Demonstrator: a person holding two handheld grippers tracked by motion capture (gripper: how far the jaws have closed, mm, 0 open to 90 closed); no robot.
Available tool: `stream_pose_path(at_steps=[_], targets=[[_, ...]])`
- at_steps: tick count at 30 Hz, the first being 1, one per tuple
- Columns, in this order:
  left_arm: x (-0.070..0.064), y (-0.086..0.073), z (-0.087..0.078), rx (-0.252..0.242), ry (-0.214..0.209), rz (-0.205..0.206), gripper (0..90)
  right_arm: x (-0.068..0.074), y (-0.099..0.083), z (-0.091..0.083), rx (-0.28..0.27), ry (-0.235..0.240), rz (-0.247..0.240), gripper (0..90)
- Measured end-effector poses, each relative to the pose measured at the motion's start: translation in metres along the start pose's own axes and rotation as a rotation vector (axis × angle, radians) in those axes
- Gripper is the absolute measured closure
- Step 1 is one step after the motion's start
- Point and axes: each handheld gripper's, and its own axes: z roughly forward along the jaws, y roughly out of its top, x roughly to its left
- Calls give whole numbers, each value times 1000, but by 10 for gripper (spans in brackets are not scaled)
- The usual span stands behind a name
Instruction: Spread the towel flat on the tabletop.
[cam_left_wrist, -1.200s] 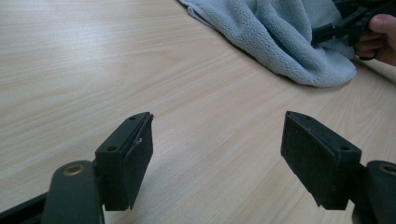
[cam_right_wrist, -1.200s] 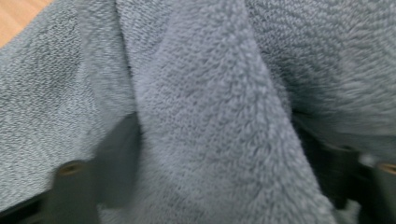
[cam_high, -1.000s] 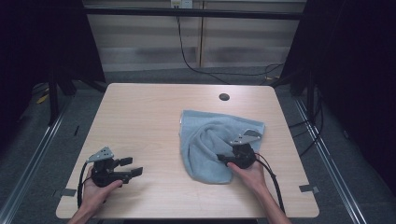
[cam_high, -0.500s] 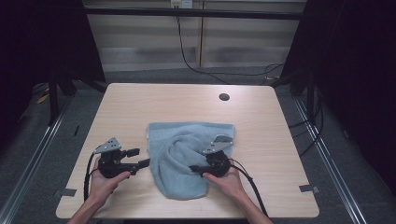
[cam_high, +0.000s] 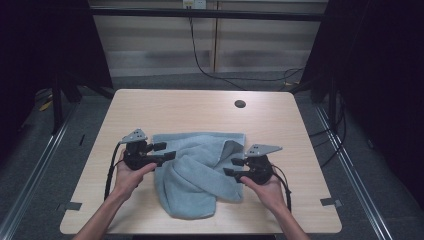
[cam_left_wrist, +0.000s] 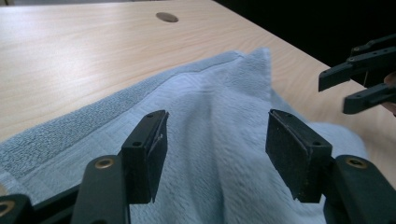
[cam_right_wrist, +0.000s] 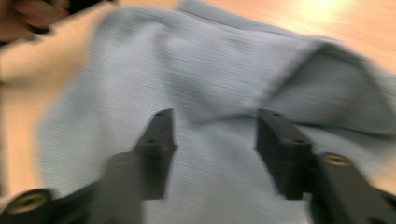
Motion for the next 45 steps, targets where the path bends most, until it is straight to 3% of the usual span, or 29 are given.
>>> stream_pose_path(at_steps=[1,3,5,9,14,15,16,17,18,19,20,23,26,28,29,31,32,34,40,41,43,44,45], targets=[[1,0,5,17,-1,3,355,-15,-4,10,45,-16,13,505],[1,-4,15,38,20,4,322,-24,-9,23,66,-15,27,431],[1,-8,25,74,-11,5,319,-26,-10,30,77,-7,38,398],[-2,-18,41,153,-33,15,298,-23,-16,56,105,-11,9,292],[1,-23,45,173,-74,-9,298,-15,-18,59,99,-45,-52,295],[0,-24,44,174,-93,-1,427,-10,-19,59,116,-70,-97,330],[-1,-24,44,178,-113,21,427,-10,-19,59,116,-70,-97,330],[-3,-23,43,175,-116,35,501,-8,-18,59,125,-74,-95,378],[-4,-23,41,166,-130,37,558,-7,-17,57,134,-74,-95,468],[-5,-22,39,150,-147,40,683,-7,-17,55,132,-64,-95,684],[-6,-20,37,136,-146,37,719,-7,-17,54,128,-54,-89,767],[-7,-14,24,65,-162,27,798,-6,-16,53,146,-52,-70,845],[-8,-10,15,36,-163,32,811,-8,-11,50,156,-87,-83,849],[-8,-5,4,-4,-168,28,815,-21,0,29,69,-108,-10,851],[-5,0,-8,-55,-165,15,815,-25,3,20,42,-128,4,851],[-3,2,-14,-74,-156,12,816,-33,8,2,-3,-155,34,852],[-1,5,-19,-88,-150,9,816,-33,8,2,-3,-155,34,852],[1,11,-34,-131,-127,3,819,-42,13,-20,-65,-180,64,852],[3,26,-47,-211,-118,-16,819,-48,38,-47,-154,-207,80,853],[4,35,-48,-227,-97,-13,820,-46,56,-57,-212,-215,87,854],[5,41,-49,-232,-81,-9,821,-43,76,-64,-251,-224,72,855],[6,55,-52,-241,-51,0,821,-43,85,-67,-267,-228,69,855],[6,55,-52,-241,-51,0,821,-43,85,-67,-267,-228,69,855]])
